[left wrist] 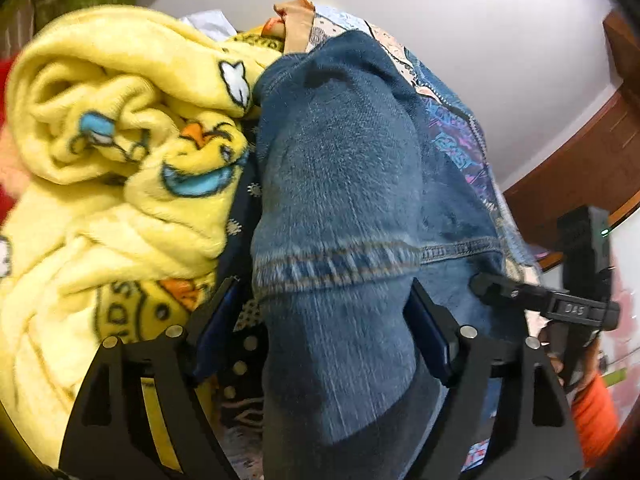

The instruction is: Fold large clothes

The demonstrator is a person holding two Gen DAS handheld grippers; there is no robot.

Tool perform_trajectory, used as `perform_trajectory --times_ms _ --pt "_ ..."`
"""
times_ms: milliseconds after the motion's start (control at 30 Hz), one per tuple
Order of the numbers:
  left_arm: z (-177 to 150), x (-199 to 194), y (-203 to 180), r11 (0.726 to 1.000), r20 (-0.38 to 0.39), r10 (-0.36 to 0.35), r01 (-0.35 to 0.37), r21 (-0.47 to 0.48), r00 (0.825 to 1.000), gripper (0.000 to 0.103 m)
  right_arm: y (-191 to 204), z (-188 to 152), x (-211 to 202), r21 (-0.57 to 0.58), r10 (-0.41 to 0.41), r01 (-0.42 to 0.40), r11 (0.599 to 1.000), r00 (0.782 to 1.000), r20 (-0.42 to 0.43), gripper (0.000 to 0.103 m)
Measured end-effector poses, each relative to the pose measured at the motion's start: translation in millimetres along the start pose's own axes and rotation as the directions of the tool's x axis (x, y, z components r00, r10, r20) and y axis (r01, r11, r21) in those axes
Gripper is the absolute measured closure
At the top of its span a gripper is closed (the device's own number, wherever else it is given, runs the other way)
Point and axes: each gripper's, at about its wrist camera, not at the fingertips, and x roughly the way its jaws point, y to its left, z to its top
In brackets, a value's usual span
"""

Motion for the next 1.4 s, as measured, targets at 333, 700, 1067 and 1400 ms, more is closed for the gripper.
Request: perform_trajectory --times_ms 333,700,1067,1400 --pt "-15 -53 -62 0.914 0.171 0.237 -0.279 0.293 0.956 0.021 46 -6 -35 -0.193 -0.242 0.27 0.943 0.958 0.154 0.04" --pt "-37 -22 -59 0.86 0.114 0.362 -0.378 0.342 0.925 0.015 61 -24 8 -0.302 -0.346 0.374 0.877 0.927 0.144 0.04" --pt "-90 -58 -45 0.886 0.102 0.362 -0.376 0.27 0.927 0.005 46 -87 -35 -0.397 -0.37 0.4 0.826 0.916 0.154 0.028" --pt "-114 -179 -128 0.874 0.362 0.327 -0.425 0.237 0.873 0.005 100 -122 -149 -0.375 -0.274 0.406 0.833 0.893 0.358 0.028"
